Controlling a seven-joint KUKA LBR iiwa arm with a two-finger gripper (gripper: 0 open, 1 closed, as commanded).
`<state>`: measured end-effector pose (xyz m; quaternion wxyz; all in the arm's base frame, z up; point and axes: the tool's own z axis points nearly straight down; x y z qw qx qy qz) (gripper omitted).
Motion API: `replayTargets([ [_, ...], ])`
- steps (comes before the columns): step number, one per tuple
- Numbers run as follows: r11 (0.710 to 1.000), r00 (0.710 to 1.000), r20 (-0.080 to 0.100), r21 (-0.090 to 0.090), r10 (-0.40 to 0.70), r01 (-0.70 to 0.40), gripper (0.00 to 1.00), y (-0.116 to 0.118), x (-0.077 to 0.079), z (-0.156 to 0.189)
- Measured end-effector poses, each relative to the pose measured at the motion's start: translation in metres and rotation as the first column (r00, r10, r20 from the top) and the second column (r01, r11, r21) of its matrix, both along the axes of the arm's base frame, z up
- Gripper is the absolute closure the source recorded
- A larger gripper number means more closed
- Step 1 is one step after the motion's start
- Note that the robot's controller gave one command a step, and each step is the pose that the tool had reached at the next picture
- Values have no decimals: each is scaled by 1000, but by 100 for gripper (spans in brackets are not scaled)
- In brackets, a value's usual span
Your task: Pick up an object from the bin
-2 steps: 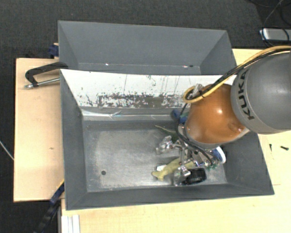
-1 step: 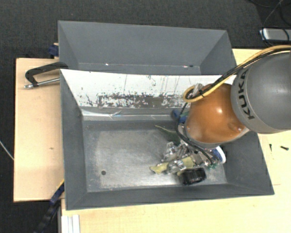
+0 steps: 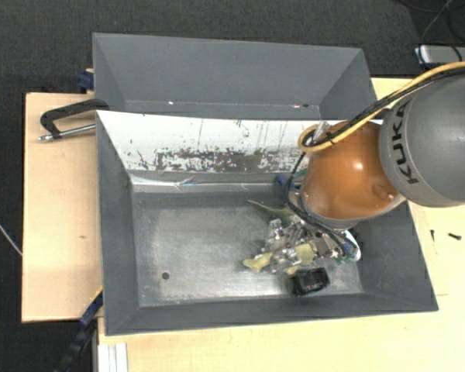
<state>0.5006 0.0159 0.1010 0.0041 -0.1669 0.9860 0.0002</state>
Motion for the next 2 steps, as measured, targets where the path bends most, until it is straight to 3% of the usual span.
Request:
replayTargets([
  [1,1000,1000,2,0,0,0,100,1,2,44],
  [2,1000,1000,-1,0,-1,1,100,2,4,52],
])
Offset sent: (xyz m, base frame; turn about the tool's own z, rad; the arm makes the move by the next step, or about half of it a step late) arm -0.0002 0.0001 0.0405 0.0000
